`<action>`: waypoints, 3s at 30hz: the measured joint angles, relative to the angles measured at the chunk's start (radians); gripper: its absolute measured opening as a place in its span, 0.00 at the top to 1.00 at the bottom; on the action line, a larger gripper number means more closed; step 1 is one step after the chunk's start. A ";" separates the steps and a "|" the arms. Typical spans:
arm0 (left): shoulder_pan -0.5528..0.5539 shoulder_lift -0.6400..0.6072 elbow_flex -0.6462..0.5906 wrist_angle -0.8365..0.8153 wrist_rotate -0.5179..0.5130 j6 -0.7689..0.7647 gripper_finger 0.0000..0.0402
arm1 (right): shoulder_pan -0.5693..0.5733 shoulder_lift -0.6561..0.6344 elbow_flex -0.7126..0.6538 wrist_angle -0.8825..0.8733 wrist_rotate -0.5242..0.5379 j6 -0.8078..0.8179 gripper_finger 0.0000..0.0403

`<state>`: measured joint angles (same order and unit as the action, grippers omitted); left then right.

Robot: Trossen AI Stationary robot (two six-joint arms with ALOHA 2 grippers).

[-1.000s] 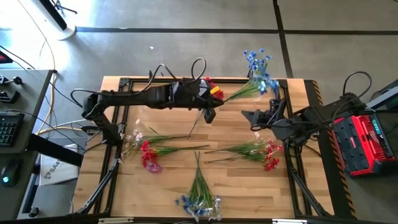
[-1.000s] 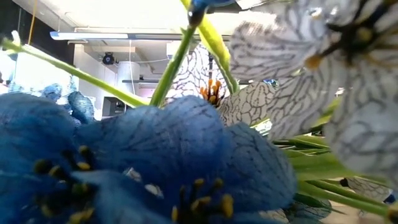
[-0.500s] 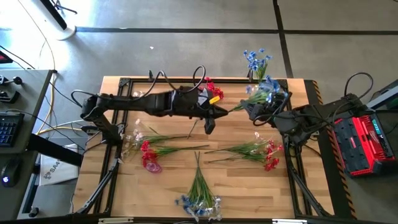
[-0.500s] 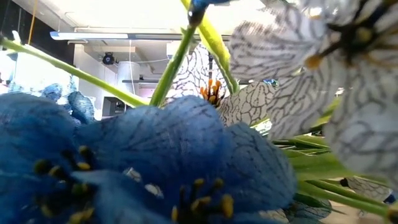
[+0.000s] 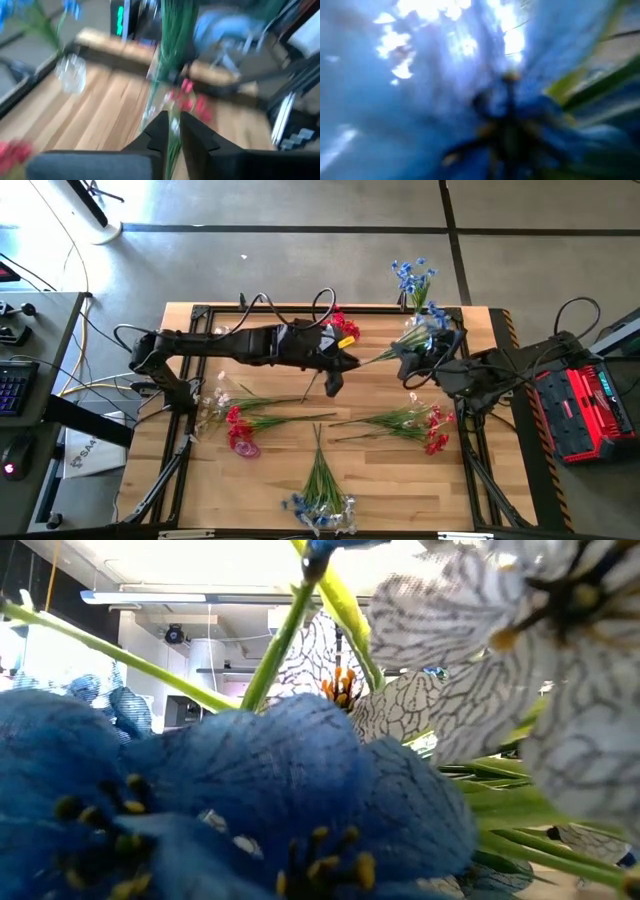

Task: Sort flowers into vase by color
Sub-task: Put the top blue flowers into the right transparent vase

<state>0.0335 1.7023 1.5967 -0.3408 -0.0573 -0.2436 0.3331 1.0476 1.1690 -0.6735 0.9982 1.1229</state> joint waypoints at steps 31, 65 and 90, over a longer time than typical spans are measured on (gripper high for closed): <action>0.146 0.000 -0.173 -0.153 0.102 0.063 0.74 | -0.806 0.018 -0.068 -0.157 -0.097 -0.595 1.00; 0.188 0.001 -0.230 -0.102 0.141 0.038 0.74 | -0.976 0.052 -0.238 -0.024 -0.422 -0.634 0.98; 0.147 -0.154 -0.230 -0.272 0.138 0.185 0.74 | -0.962 0.052 -0.053 -0.206 -0.520 -0.565 0.24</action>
<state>0.1807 1.5486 1.3666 -0.6125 0.0803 -0.0586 -0.6285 1.1000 1.1160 -0.8796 0.4782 0.5575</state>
